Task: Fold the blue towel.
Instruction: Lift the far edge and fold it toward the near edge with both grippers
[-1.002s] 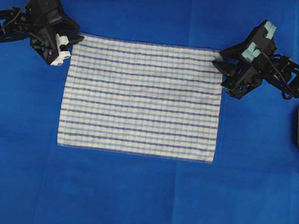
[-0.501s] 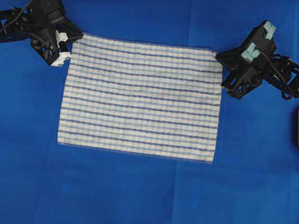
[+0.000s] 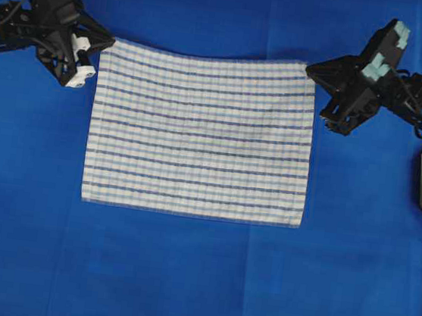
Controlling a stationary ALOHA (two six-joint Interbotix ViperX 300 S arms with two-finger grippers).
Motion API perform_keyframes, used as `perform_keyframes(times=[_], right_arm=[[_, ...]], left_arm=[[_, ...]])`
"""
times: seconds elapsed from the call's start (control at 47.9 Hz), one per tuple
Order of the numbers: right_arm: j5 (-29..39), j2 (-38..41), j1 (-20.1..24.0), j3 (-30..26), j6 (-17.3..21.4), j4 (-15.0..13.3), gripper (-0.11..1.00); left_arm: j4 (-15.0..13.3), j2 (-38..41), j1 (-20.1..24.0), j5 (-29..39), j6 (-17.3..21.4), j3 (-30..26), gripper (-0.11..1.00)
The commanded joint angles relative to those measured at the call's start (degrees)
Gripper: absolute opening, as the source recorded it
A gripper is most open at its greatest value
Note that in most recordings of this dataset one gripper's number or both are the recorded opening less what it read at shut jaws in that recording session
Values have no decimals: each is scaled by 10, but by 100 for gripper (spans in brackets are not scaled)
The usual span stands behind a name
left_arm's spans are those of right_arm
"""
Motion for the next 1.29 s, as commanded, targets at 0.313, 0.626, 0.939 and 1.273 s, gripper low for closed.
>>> perform_keyframes(times=[0.313, 0.626, 0.939, 1.273], right_arm=[[30, -60, 13, 4, -6, -1, 24], [44, -99, 79, 14, -1, 25, 24], [45, -145, 170, 30, -1, 78, 24], [41, -148, 276, 32, -1, 141, 24]], left_arm=[[-1, -82, -28, 30, -3, 5, 8], [-1, -104, -81, 30, -11, 18, 8], [-2, -158, -179, 25, -54, 46, 8], [-1, -196, -267, 19, -79, 69, 8]])
